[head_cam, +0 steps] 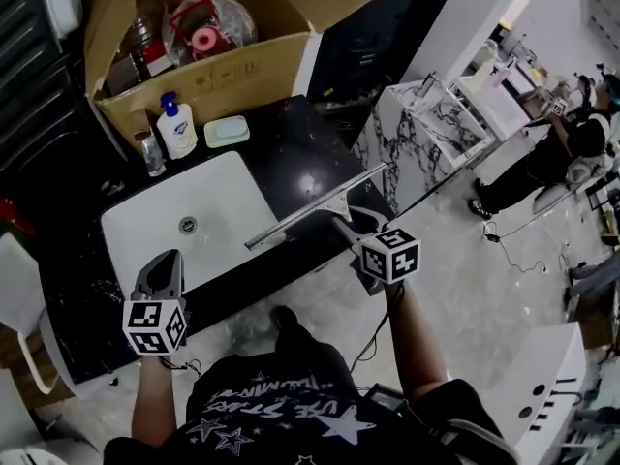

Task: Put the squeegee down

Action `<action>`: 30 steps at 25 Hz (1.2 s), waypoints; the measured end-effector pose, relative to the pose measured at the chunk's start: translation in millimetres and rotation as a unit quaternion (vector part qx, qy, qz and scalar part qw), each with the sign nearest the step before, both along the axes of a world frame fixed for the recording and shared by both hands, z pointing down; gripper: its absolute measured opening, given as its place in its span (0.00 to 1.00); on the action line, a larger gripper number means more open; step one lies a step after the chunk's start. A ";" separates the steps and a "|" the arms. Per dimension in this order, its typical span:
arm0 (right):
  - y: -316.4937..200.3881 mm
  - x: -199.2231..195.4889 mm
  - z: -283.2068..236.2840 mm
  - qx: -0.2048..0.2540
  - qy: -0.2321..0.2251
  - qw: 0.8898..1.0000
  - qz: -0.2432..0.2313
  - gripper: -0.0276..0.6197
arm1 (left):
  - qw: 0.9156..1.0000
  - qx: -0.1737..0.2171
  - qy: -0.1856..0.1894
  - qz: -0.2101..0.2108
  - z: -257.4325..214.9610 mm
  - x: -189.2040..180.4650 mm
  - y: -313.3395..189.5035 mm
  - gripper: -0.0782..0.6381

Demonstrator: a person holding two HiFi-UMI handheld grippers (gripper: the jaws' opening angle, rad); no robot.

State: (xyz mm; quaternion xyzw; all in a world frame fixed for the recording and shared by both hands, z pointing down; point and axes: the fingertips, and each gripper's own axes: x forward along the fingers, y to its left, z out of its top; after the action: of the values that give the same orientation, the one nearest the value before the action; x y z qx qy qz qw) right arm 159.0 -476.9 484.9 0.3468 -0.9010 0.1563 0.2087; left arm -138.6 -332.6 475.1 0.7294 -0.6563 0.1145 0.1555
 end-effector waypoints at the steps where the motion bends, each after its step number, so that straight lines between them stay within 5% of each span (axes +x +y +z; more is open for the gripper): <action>1: -12.3 -2.9 0.0 0.003 0.007 1.000 -0.018 0.26 | 1.000 -0.002 0.000 -0.010 0.6 0.7 -4.9 0.13; 9: -79.1 -31.5 15.1 0.016 0.058 0.985 -0.164 0.26 | 0.997 0.000 -0.011 -0.073 1.5 8.3 -41.4 0.13; 17: -118.3 -60.2 43.0 -0.004 0.102 0.946 -0.308 0.26 | 0.989 -0.011 -0.009 -0.149 12.2 7.6 -50.7 0.13; 30: -171.4 -87.9 80.1 -0.023 0.136 0.937 -0.321 0.26 | 0.976 -0.032 -0.012 -0.217 25.2 7.7 -49.5 0.14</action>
State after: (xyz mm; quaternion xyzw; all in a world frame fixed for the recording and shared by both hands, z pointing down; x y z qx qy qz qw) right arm 71.1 -648.3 565.0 0.0519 -0.9238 0.0527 0.3757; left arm -130.9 -382.1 500.3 0.5630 -0.7966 0.1078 0.1919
